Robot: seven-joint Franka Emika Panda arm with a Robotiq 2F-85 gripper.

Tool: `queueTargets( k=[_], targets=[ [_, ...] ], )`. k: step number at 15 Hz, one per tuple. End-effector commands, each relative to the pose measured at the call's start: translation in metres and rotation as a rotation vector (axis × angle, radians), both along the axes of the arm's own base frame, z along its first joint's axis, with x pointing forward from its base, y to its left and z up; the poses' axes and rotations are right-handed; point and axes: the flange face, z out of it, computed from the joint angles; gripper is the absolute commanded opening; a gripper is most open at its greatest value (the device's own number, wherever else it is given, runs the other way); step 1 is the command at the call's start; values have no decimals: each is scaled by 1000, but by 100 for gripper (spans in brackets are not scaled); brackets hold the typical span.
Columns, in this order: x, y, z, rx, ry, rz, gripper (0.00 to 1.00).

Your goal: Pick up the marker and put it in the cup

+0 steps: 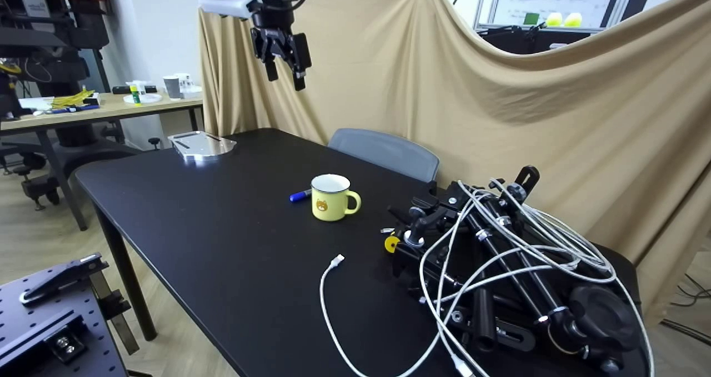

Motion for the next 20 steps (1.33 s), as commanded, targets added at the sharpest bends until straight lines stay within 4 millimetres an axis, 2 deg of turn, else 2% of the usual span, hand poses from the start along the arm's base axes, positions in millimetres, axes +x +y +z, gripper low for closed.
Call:
queueTargets(
  k=[1, 5, 6, 7, 9, 12, 20],
  targets=[
    [18, 21, -42, 21, 52, -71, 100],
    [23, 22, -94, -4, 171, -102, 100],
    [22, 20, -100, -9, 189, -94, 100],
    [14, 18, -95, 5, 160, -63, 100],
    [17, 17, -108, 0, 182, -69, 100],
    [21, 21, -111, -12, 174, -77, 100],
    [53, 23, -169, -26, 257, -130, 100]
  ],
)
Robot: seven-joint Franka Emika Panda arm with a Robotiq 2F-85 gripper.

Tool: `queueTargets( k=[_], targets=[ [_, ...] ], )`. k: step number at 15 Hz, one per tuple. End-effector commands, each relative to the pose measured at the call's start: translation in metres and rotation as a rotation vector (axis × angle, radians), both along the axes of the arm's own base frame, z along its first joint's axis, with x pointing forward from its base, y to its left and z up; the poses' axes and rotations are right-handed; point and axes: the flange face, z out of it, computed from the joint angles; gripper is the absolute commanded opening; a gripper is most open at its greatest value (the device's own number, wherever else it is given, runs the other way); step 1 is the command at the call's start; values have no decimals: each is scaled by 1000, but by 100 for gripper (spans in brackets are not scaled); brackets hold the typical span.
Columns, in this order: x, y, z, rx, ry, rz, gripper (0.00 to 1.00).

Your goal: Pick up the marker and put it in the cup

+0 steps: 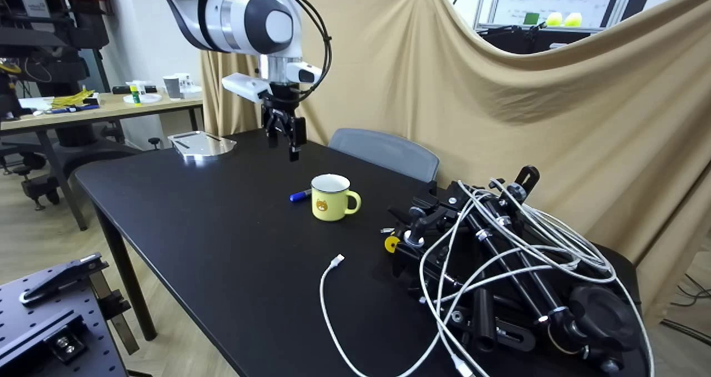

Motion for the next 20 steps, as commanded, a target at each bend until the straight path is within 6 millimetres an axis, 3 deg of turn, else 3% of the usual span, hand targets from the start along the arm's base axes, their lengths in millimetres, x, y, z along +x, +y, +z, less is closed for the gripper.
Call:
queueTargets(
  k=[1, 6, 12, 20],
  targets=[
    [23, 5, -20, -23, 19, -62, 100],
    [39, 14, -48, -43, 11, -196, 100],
    [42, 30, -80, -45, 28, -313, 100],
    [53, 21, -103, -16, -43, -335, 100]
  ],
)
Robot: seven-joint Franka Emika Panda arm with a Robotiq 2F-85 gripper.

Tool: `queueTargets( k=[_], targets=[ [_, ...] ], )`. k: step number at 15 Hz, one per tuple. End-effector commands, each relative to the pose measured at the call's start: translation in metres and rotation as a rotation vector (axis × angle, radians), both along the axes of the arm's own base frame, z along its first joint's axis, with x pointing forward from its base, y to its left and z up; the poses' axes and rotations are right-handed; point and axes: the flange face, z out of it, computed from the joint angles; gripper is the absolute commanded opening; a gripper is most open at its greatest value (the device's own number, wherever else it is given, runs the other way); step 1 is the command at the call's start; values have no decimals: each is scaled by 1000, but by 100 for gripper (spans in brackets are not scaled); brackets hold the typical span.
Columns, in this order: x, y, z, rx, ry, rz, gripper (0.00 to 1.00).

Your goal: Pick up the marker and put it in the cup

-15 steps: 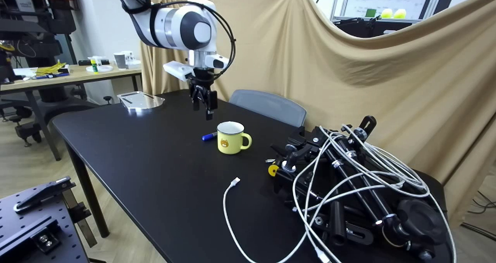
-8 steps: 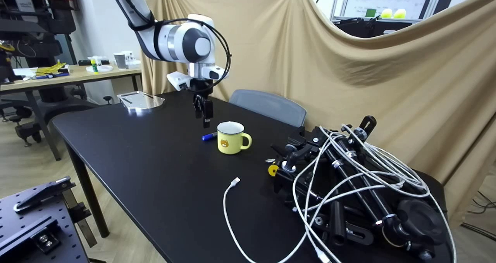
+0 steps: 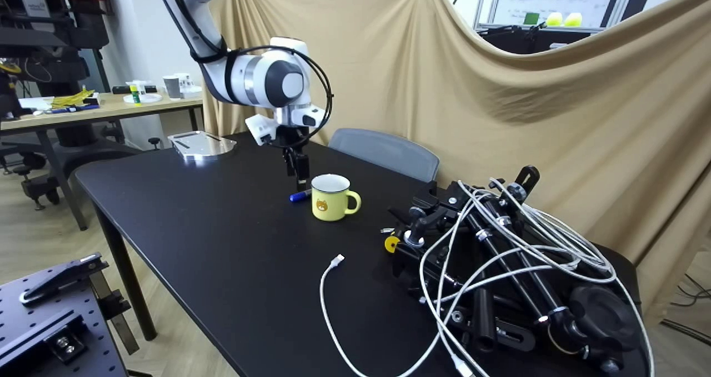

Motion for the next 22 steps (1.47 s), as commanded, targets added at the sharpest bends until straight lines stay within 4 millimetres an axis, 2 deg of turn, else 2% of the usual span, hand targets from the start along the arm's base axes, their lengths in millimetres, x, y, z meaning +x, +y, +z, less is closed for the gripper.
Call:
queueTargets(
  k=[1, 8, 9, 10, 20, 21, 22],
  targets=[
    [10, -4, -8, -2, -23, -50, 100],
    [11, -11, -22, -18, -10, -70, 100],
    [11, -11, -24, -18, -11, -71, 75],
    [11, -11, -25, -17, -9, -70, 75],
    [13, -14, -29, -14, -12, -66, 5],
    [13, -14, -29, -12, -10, -63, 1],
    [12, -13, -27, -7, -8, -54, 5]
  ],
)
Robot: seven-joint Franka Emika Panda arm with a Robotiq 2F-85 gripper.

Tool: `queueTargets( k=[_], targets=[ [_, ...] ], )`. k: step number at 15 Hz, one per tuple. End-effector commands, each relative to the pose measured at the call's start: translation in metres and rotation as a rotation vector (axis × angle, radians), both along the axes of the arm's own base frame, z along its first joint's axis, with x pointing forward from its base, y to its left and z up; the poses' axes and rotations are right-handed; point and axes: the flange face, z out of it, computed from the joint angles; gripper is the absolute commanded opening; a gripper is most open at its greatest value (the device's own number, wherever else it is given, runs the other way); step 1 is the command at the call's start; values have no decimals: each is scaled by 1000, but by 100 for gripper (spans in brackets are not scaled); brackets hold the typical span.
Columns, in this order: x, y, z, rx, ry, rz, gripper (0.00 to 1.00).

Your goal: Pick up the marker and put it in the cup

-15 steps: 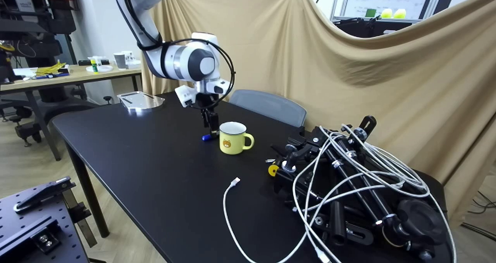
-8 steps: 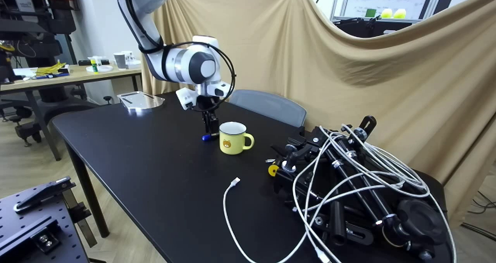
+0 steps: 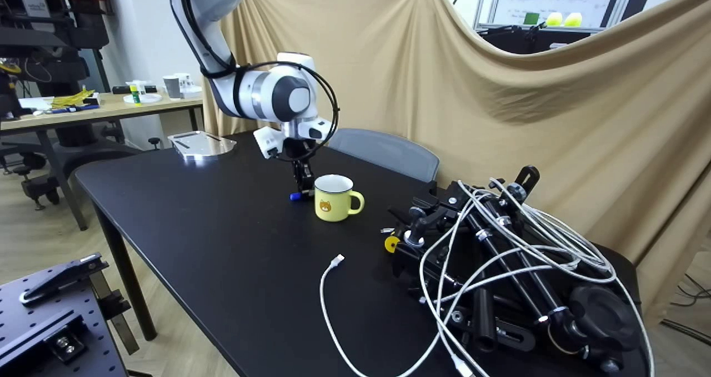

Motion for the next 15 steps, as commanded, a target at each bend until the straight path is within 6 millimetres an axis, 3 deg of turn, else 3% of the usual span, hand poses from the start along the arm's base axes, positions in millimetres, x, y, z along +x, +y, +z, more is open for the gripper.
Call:
queueTargets(
  k=[1, 5, 10, 12, 15],
  targets=[
    [2, 5, 6, 12, 0, 1, 5],
    [-12, 17, 44, 15, 18, 84, 5],
    [-38, 30, 120, 86, 142, 231, 5],
    [-48, 25, 154, 157, 236, 272, 5],
    [-57, -3, 201, 278, 363, 285, 5]
  ],
)
